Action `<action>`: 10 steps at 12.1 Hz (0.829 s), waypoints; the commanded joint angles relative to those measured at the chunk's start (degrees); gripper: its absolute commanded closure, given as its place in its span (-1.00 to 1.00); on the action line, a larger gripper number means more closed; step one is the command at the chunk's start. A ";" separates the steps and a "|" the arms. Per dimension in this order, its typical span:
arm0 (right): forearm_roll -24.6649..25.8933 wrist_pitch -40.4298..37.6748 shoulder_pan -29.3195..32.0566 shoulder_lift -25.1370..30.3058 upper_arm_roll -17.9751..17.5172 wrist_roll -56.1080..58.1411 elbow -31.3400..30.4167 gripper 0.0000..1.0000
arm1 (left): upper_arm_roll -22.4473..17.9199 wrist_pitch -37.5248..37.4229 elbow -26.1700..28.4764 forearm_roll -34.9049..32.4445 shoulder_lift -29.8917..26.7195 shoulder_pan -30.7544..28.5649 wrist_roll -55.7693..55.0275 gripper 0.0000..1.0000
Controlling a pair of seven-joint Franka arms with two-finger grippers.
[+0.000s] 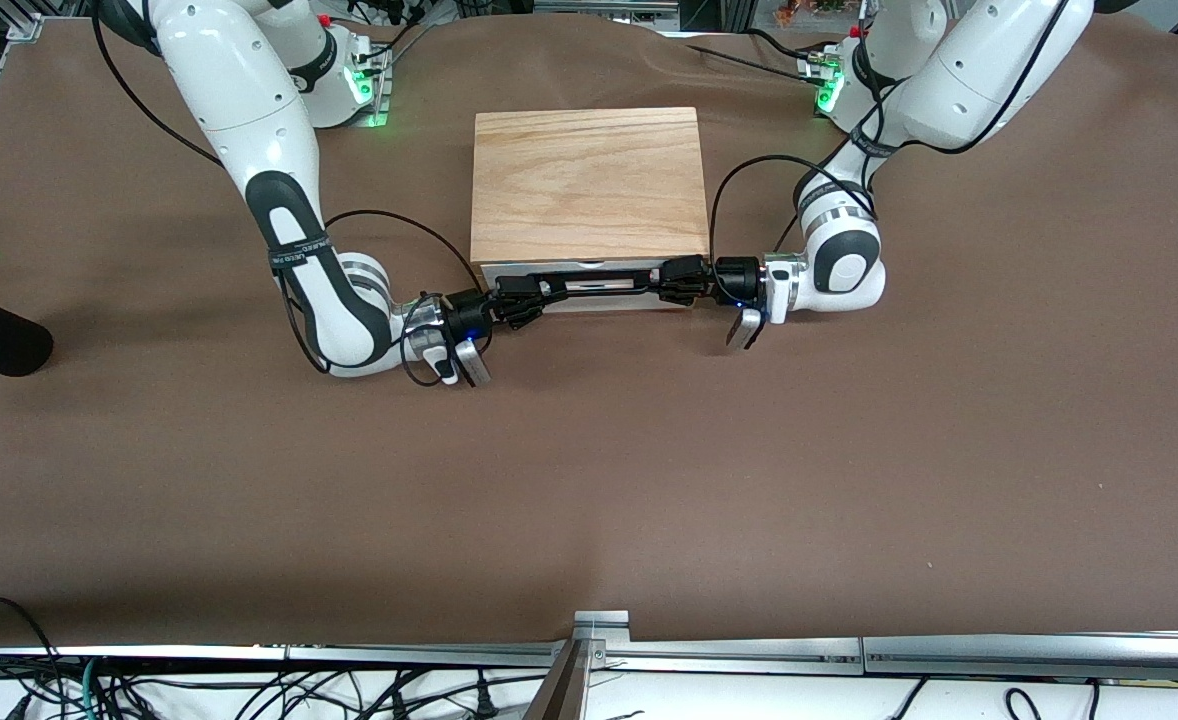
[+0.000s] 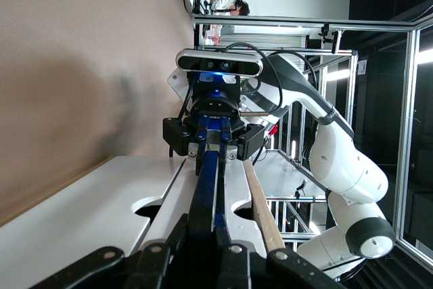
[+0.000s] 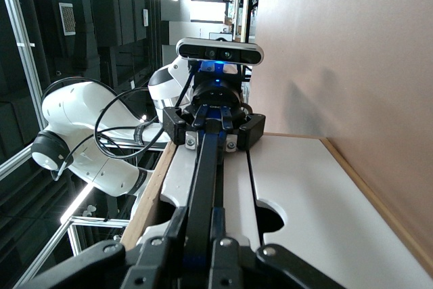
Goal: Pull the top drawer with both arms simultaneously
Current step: 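Pull the handle with both grippers, sliding the drawer out of the box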
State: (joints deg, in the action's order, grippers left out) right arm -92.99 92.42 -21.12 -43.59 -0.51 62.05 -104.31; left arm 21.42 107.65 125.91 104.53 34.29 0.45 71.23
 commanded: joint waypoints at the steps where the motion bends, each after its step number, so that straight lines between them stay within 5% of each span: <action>1: -1.32 -0.13 3.27 0.70 0.07 -1.13 2.79 1.00 | -0.14 1.07 0.65 0.50 1.93 -0.54 0.92 1.00; 10: -1.05 2.42 5.65 -4.48 0.16 -7.29 13.33 1.00 | -1.55 2.65 -4.27 0.67 3.86 -0.98 -4.08 1.00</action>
State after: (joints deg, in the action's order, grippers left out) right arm -91.88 93.83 -20.47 -46.49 -0.57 57.93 -97.33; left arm 20.68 108.10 121.54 104.39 36.62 0.10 69.60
